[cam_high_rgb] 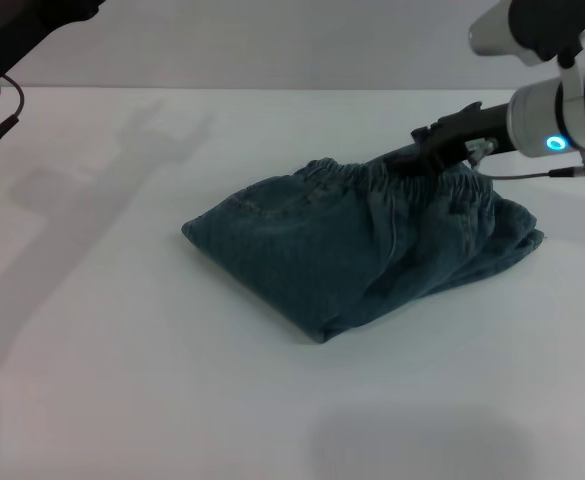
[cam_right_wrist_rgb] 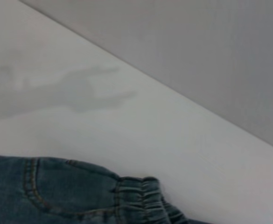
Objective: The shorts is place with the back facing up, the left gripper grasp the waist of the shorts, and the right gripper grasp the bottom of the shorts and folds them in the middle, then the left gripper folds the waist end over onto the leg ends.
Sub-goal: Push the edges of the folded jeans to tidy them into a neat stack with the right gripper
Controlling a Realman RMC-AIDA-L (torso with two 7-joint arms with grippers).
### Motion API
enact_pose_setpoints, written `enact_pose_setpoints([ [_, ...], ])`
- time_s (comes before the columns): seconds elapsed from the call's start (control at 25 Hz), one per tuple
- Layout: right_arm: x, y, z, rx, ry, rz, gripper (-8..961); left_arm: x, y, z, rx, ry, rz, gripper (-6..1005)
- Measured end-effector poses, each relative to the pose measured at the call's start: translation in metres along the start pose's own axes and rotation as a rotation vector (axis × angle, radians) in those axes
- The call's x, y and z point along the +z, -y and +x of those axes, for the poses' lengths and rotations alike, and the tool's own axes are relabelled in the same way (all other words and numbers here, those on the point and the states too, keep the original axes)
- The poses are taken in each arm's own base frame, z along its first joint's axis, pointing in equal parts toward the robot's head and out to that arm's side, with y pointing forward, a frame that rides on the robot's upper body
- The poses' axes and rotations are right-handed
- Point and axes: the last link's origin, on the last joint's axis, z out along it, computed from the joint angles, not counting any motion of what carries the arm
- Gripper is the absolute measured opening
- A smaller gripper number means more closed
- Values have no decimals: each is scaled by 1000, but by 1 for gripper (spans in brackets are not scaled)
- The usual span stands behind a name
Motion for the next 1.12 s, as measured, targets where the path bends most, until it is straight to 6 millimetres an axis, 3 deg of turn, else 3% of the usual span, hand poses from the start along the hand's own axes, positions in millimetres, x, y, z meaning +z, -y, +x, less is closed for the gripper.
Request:
enact_pose_setpoints([
  [0.56, 6, -20, 4, -32, -48, -89, 511, 1, 2, -7, -17, 15, 2, 843],
  [1.12, 6, -25, 10, -32, -66, -114, 510, 0, 1, -10, -36, 17, 1, 842],
])
